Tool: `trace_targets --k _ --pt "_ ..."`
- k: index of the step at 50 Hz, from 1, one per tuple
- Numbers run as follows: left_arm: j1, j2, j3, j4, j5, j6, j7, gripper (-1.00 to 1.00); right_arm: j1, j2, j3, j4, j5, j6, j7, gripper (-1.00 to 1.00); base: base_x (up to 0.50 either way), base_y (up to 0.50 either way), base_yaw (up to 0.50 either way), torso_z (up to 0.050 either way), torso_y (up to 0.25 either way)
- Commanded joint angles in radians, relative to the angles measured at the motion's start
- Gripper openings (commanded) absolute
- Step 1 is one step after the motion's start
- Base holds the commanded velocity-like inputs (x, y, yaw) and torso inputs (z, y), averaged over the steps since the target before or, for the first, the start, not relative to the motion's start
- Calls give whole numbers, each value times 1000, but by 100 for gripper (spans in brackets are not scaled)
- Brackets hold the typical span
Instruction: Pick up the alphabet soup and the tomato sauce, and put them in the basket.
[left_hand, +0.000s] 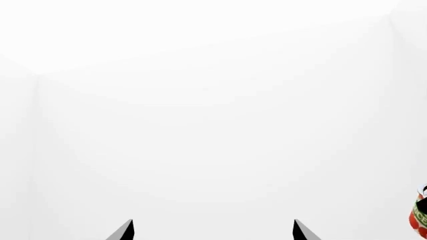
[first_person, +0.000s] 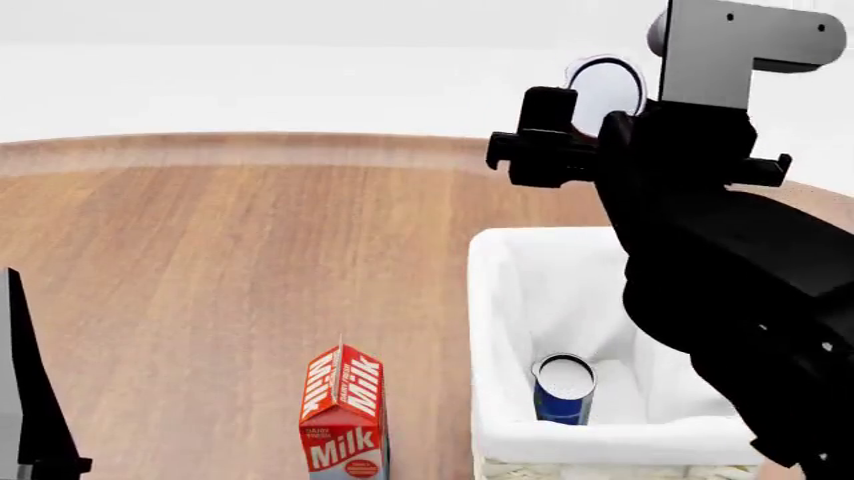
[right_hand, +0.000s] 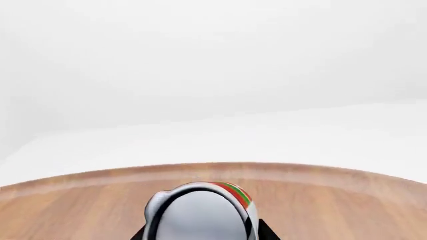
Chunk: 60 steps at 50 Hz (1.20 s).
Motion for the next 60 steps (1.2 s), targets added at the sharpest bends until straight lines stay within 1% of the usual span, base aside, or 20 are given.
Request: trace_targets --k 1,7,11,14,21,30,33,49,55,58,60 --pt "1 -6 -6 4 -4 3 -4 100 -12 -78 -38 236 -144 -84 -107 -100 0 0 0 0 0" --pt "-11 1 -2 9 -7 -13 0 100 2 -125 -51 397 -192 -132 -129 -100 0 0 0 0 0" --pt "-7 0 -3 1 -7 -4 1 100 -7 -150 -62 459 -213 -166 -163 -100 0 0 0 0 0" --pt "-8 0 -1 5 -6 -8 0 100 -5 -163 -59 522 -224 -184 -160 -100 0 0 0 0 0" --pt "-8 -2 -4 9 -7 -7 -2 100 -14 -180 -63 593 -244 -211 -163 -100 0 0 0 1 1" --pt "-5 -3 -3 6 -4 -2 -2 100 -63 -227 -75 714 -282 -301 -198 -100 0 0 0 0 0" --pt "8 -11 -8 2 -3 14 -7 100 -74 -235 -82 730 -289 -308 -203 -100 0 0 0 0 0" --pt "-2 -5 -3 7 -1 -1 -5 100 -101 -267 -90 834 -304 -351 -260 -100 0 0 0 0 0" --pt "-5 -1 0 5 0 -1 -2 100 -114 -258 -85 813 -296 -345 -252 -100 0 0 0 0 2" --pt "-3 -5 -3 5 -3 -1 -4 100 -104 -272 -86 859 -303 -363 -272 -100 0 0 0 0 0" --pt "-2 -6 -3 4 -2 0 -4 100 -106 -268 -85 843 -300 -355 -265 -100 0 0 0 0 0"
